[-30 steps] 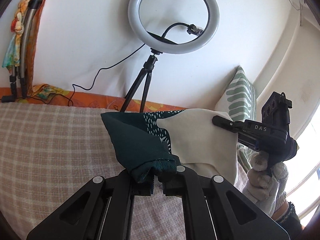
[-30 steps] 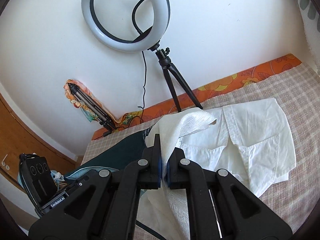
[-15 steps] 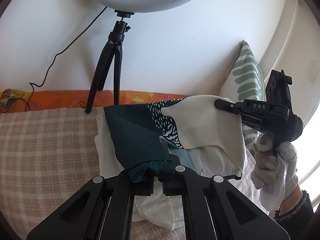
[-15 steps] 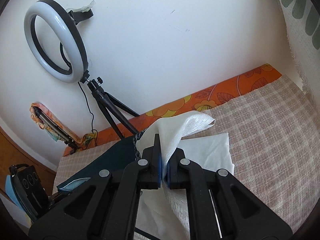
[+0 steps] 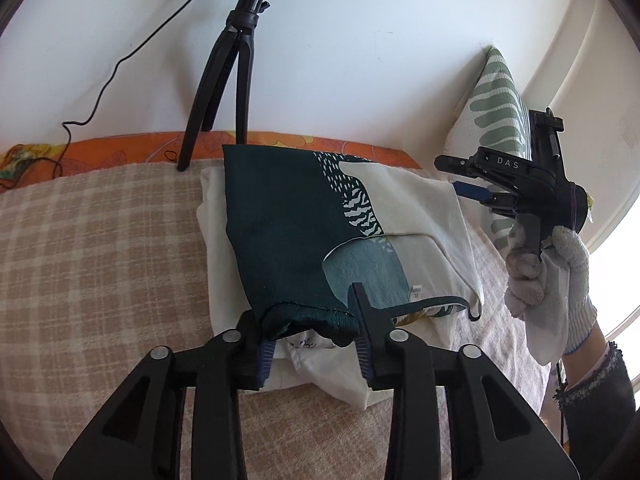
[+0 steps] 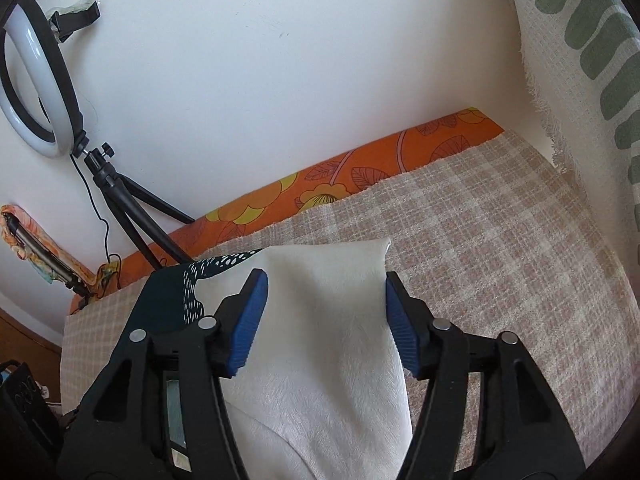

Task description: Fold small clothes

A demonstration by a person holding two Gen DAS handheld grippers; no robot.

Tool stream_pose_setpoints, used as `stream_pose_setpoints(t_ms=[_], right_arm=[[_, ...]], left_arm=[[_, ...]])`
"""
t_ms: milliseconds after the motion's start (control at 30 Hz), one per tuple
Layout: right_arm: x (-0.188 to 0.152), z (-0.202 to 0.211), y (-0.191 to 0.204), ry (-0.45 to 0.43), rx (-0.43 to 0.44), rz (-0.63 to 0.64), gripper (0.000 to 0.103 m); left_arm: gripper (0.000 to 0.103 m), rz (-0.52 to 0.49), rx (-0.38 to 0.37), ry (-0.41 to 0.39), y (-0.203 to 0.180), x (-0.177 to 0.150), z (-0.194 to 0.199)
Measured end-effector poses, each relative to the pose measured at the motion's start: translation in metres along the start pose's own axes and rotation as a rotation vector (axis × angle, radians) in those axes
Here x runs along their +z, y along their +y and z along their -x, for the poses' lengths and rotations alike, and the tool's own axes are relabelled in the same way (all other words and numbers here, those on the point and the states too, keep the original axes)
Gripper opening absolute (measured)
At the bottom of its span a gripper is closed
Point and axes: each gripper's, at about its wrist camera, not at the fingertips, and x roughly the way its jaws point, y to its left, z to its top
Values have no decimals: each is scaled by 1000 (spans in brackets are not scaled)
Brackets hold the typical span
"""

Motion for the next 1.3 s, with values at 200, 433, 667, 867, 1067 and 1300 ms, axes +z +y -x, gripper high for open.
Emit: stream_pose_setpoints(t_ms=[200,433,667,867,1067,1300], right_arm=[[-3,19,6,-17,-24,4,66],[-16,51,27,-35,-33,30,66],[-30,97,58,-77,-45,52,66],[-48,145,90,-117,-48,89,73],[-74,187,126,-155,-45,150,84],[-120,216,157,-192,-60,187,99]], left_arm=[[65,-38,30,-45,-3,-1,24],[69,-56,40,-59,-9,-9,53],[72,-72,49,-88,-17,-20,92],[72,-84,53,-123,-24,-29,129],[78,-96,64,-166,-28,-44,169],[81,-125,105,-202,-26,-68,209]])
